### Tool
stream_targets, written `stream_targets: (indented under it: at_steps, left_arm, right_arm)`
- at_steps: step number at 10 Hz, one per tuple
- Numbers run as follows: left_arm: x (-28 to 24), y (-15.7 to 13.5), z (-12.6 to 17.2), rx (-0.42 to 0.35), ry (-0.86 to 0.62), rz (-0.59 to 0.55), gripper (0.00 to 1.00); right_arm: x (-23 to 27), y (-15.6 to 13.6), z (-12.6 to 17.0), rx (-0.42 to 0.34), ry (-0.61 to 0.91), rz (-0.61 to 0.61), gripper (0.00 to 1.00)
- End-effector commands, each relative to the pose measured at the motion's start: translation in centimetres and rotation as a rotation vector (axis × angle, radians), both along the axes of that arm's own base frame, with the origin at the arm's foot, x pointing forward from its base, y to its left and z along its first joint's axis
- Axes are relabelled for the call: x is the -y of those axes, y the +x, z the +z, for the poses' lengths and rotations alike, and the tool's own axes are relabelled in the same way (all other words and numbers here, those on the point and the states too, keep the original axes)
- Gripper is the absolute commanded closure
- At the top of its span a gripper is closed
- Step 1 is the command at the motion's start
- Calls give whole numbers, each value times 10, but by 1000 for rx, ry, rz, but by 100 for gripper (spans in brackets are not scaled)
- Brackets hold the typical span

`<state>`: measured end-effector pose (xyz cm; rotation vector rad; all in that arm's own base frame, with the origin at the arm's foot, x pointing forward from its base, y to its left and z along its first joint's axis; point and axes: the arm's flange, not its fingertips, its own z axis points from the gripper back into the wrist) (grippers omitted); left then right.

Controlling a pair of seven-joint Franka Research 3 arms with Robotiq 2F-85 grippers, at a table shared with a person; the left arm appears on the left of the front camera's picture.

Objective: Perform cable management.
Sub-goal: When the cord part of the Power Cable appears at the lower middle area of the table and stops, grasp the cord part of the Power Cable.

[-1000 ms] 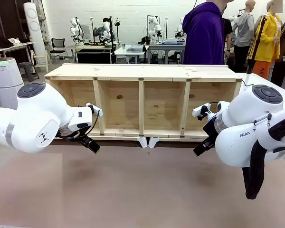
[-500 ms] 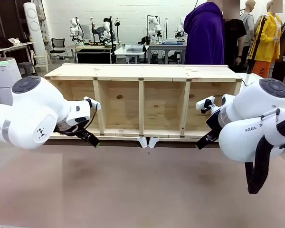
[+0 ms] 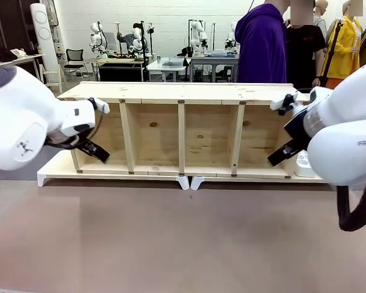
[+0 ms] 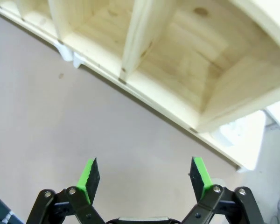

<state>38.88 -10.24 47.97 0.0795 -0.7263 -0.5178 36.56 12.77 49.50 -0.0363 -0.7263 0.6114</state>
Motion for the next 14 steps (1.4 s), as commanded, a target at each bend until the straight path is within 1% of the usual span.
stream_targets:
  at_steps: [1, 4, 6, 8, 9, 11, 13, 14]
  left_arm:
    - [-29, -98, -25, 33, 1, 82, 0]
    - [-47, -137, -10, 84, -14, 71, 0]
    - [-54, -165, -3, 139, -25, 105, 0]
    - [-64, -188, -1, 169, -45, 144, 0]
    - [-68, -199, -2, 186, -52, 180, 0]
    - [-76, -211, -4, 198, -62, 260, 0]
    - [-75, -210, -5, 188, -62, 269, 0]
    - [-60, -137, 151, 173, -69, 217, 0]
  right_arm:
    - [35, -75, -13, 27, -21, -50, 0]
    - [61, -116, 8, 91, -12, -134, 0]
    - [76, -148, 21, 175, 12, -192, 0]
    - [86, -173, 29, 247, 38, -232, 0]
    - [91, -181, 30, 266, 50, -253, 0]
    - [92, -184, 29, 274, 59, -255, 0]
    - [87, -178, 26, 263, 42, -238, 0]
    - [80, -151, 154, 271, 61, -236, 0]
